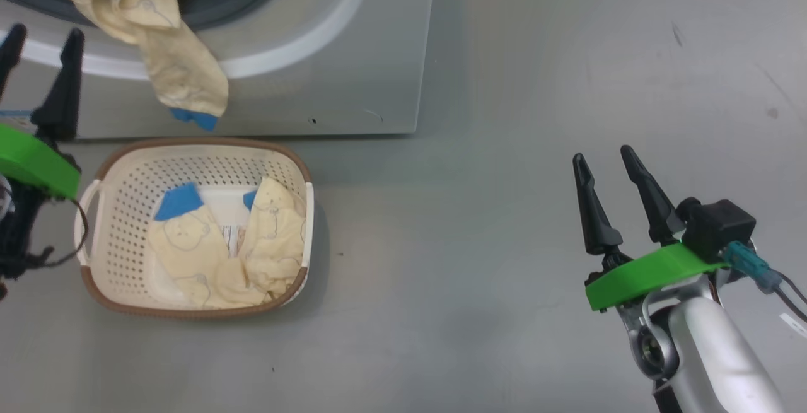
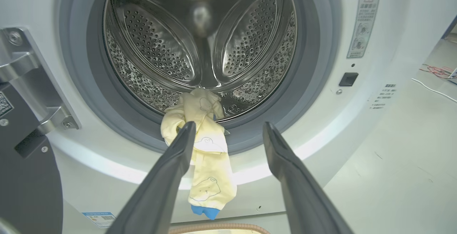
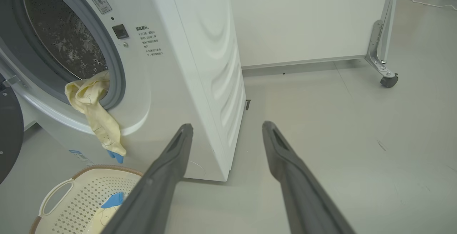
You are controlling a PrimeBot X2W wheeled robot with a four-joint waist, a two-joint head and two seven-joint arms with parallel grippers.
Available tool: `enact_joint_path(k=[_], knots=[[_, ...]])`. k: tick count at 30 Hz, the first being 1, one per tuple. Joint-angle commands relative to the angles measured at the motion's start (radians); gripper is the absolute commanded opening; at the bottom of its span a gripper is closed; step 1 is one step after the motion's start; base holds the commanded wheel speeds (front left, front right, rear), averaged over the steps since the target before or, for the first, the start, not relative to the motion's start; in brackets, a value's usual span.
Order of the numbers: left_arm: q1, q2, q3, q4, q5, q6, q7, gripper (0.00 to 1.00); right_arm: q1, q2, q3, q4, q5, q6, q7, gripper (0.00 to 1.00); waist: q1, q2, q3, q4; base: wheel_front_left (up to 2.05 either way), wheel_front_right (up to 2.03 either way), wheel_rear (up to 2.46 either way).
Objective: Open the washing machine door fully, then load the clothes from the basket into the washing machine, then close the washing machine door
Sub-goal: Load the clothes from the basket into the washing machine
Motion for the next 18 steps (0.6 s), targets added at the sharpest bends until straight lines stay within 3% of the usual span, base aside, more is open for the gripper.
enact_joint_path(k=[1,11,18], knots=[[0.037,0.036,0.090,-0.035,0.032,0.001,-0.006,1.00,0.018,-0.002,0.016,-0.020,-0.010,0.000,-0.007,1.00,0.0002,-0.0001,-0.111,0.052,0.00,0.00,0.00],[0.419,-0.053,0.342,-0.223,0.161,0.054,-0.006,1.00,0.081,-0.002,0.006,-0.006,0.001,0.000,-0.007,1.00,0.0002,-0.0001,-0.247,0.083,0.00,0.00,0.00],[0.585,-0.120,0.428,-0.317,0.263,0.084,-0.006,1.00,0.123,-0.002,-0.002,-0.003,0.001,0.000,-0.007,1.00,0.0002,-0.0001,-0.306,0.105,0.00,0.00,0.00]])
